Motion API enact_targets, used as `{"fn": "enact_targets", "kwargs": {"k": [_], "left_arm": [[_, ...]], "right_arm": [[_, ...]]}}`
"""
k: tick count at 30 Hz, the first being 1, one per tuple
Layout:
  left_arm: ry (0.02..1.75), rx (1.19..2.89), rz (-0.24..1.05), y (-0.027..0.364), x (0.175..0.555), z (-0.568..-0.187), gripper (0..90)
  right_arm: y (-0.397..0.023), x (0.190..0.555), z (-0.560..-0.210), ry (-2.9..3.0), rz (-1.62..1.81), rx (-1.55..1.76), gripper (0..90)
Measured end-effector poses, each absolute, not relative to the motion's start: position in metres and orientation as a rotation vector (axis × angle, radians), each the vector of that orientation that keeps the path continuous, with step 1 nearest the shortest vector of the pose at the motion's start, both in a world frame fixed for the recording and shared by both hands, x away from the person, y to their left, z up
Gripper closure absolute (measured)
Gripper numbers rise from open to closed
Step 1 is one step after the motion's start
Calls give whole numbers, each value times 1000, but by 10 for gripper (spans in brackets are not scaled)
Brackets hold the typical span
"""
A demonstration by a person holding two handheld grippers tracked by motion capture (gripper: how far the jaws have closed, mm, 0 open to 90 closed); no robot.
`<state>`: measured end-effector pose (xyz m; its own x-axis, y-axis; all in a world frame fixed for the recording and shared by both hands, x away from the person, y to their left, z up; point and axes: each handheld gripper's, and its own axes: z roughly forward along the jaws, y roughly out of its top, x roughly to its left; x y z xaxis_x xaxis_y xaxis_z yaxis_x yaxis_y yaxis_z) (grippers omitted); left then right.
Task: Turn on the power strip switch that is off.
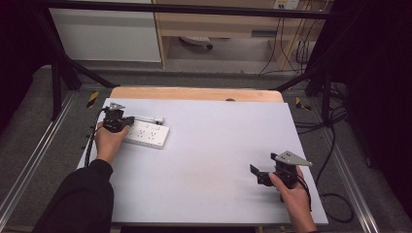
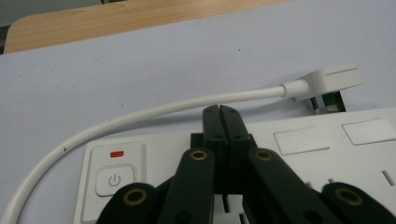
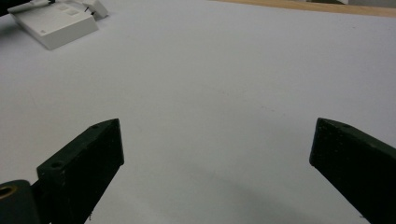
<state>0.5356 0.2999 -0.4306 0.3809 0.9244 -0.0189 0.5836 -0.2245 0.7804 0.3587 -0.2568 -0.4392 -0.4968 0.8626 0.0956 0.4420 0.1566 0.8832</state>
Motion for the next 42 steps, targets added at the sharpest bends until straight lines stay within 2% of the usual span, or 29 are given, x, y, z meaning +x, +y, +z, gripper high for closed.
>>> {"fn": "enact_targets", "kwargs": {"k": [9, 16, 42], "left_arm": [[1327, 1907, 634, 303, 536, -433, 900], [1291, 1859, 608, 312, 533, -437, 900], [1249, 1843, 629, 305, 533, -436, 900]], "right_arm": [[-257, 359, -439, 2006, 1296, 1242, 34], [-257, 359, -439, 2007, 1296, 1239, 34], [-257, 359, -439, 2005, 1300, 1238, 34]]}}
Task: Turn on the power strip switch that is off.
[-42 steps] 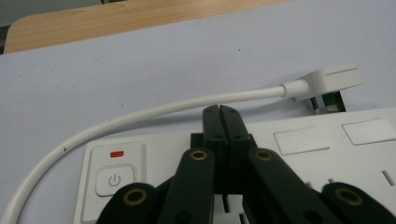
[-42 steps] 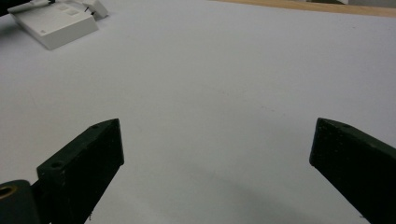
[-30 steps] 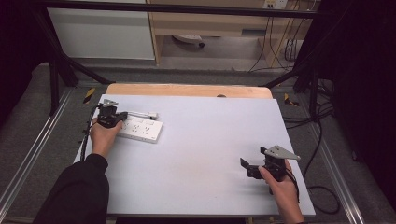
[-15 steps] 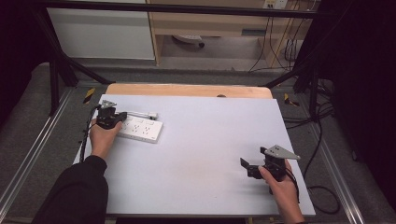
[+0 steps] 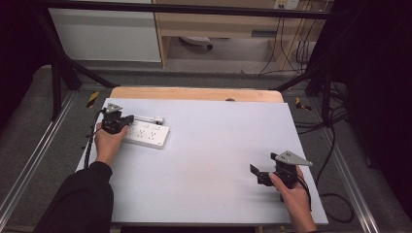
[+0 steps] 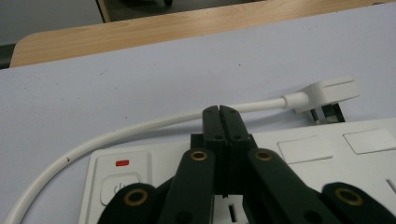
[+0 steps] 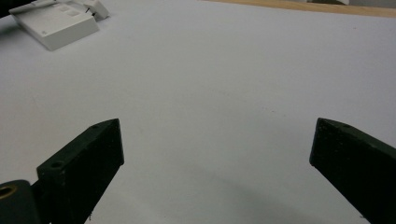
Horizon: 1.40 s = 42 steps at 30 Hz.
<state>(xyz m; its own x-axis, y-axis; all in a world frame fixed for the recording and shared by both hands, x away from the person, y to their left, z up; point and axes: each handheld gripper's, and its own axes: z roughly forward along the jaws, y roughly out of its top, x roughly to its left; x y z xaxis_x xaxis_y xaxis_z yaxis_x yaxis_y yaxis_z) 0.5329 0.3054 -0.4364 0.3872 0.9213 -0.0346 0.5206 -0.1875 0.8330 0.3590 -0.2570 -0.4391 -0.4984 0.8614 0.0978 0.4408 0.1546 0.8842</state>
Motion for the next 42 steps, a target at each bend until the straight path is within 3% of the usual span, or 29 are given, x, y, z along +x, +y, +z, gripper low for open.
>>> {"fn": "enact_targets", "kwargs": {"k": [18, 27, 31, 42], "left_arm": [[1233, 1824, 575, 303, 532, -435, 900], [1235, 1809, 570, 301, 530, -432, 775], [1231, 1804, 561, 301, 529, -431, 759], [1238, 1784, 543, 299, 527, -427, 571]], "right_arm": [[-257, 359, -439, 2009, 1297, 1237, 33], [-256, 359, -440, 2009, 1294, 1237, 33], [-256, 359, -440, 2009, 1294, 1236, 33], [-257, 359, -440, 2009, 1294, 1235, 33]]}}
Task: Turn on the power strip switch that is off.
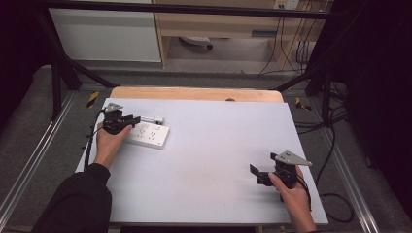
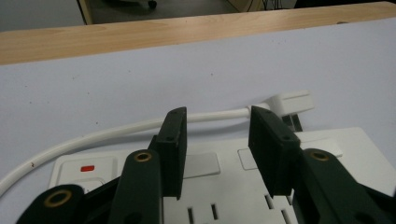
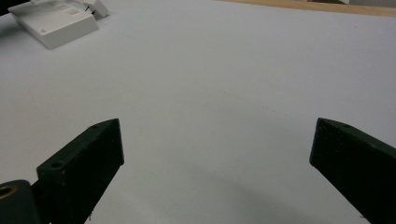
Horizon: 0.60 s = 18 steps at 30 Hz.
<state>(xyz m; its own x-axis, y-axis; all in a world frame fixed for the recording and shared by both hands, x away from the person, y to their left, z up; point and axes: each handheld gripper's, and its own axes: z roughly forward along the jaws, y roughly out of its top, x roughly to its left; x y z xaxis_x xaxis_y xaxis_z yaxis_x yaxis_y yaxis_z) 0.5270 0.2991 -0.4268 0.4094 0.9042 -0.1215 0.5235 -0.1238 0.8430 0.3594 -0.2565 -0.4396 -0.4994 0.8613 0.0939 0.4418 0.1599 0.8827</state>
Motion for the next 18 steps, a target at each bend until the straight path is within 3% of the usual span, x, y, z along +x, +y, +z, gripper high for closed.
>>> {"fn": "enact_targets", "kwargs": {"k": [18], "left_arm": [[1186, 1708, 503, 296, 518, -412, 195]], "right_arm": [[-256, 359, -439, 2011, 1300, 1234, 33]]}}
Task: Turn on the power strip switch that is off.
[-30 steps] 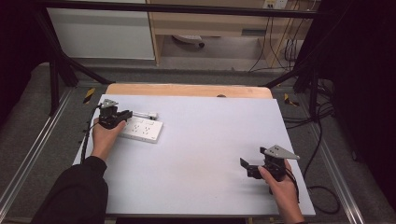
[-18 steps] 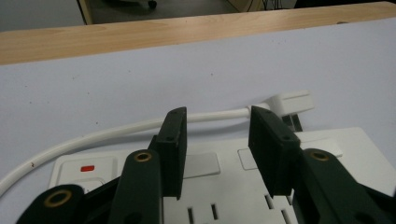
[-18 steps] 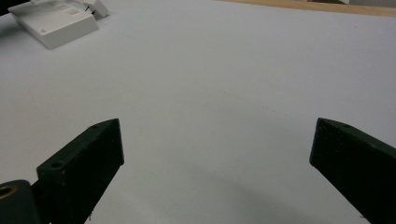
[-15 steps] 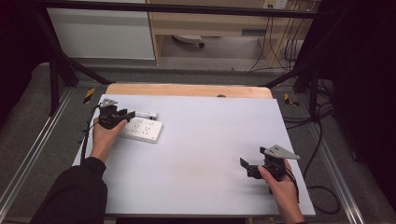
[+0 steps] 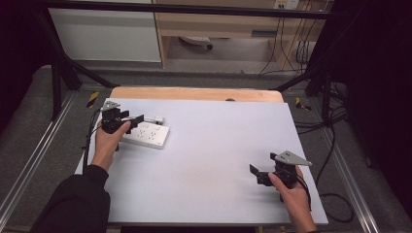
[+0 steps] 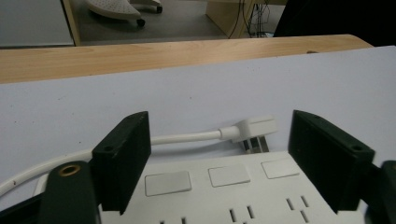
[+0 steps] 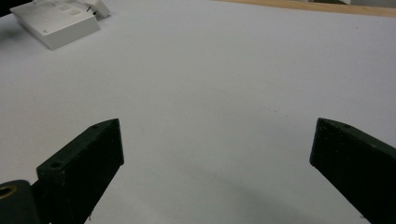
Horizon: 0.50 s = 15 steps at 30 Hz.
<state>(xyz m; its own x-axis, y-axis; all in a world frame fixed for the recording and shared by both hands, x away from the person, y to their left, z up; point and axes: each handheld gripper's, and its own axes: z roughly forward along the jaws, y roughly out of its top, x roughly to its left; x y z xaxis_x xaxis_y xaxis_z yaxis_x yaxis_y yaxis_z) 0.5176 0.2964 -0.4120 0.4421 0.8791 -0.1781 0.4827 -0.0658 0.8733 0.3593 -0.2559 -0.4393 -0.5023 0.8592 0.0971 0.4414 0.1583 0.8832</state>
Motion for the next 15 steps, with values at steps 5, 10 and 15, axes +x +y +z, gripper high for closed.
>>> {"fn": "enact_targets", "kwargs": {"k": [5, 10, 15], "left_arm": [[1169, 1683, 489, 296, 509, -406, 142], [1142, 1670, 462, 297, 497, -402, 131], [1125, 1675, 481, 297, 482, -398, 140]], "right_arm": [[-256, 359, -439, 2011, 1301, 1235, 33], [-256, 359, -439, 2011, 1305, 1233, 33], [-255, 359, -439, 2013, 1306, 1232, 33]]}}
